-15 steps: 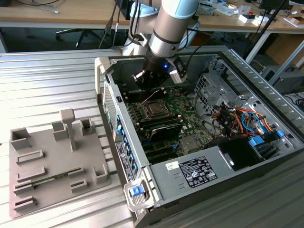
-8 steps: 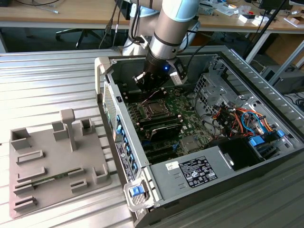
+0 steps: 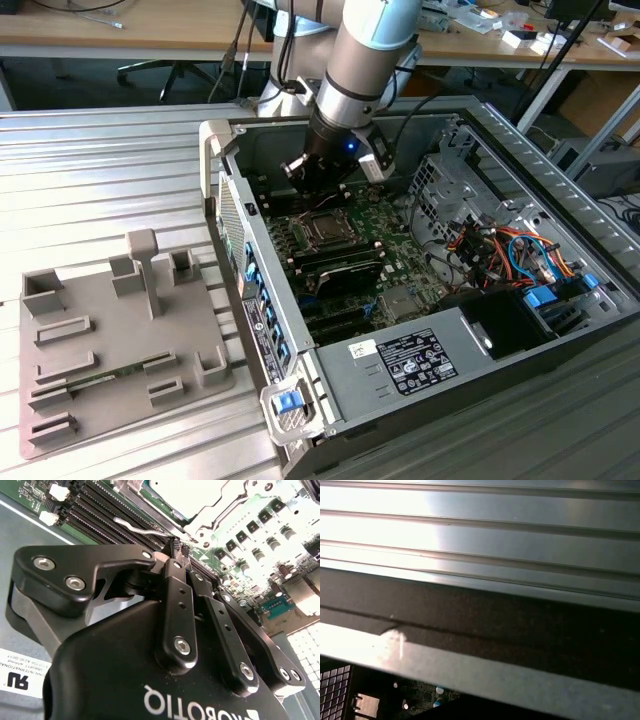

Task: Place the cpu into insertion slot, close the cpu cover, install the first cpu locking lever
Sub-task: 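Install the first cpu locking lever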

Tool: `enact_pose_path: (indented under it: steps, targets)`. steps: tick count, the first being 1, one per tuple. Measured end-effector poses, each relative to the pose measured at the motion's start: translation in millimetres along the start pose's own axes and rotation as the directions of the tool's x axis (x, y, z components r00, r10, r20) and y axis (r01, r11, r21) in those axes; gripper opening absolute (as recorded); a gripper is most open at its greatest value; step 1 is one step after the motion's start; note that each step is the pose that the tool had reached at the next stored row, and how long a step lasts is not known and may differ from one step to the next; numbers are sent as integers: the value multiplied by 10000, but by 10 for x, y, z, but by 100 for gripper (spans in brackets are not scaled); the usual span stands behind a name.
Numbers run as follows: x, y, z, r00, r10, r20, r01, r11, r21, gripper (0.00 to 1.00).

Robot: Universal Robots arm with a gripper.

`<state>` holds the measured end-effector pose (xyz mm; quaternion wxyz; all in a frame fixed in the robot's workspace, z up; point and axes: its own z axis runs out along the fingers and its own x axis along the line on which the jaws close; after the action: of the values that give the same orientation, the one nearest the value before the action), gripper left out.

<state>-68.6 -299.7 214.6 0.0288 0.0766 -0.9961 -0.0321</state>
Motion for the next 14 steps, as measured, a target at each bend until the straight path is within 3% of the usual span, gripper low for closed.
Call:
enact_pose_path:
  steps: [14]
  targets:
    - [-52,-11,41,10000,-3,-2,3,10000,7,11]
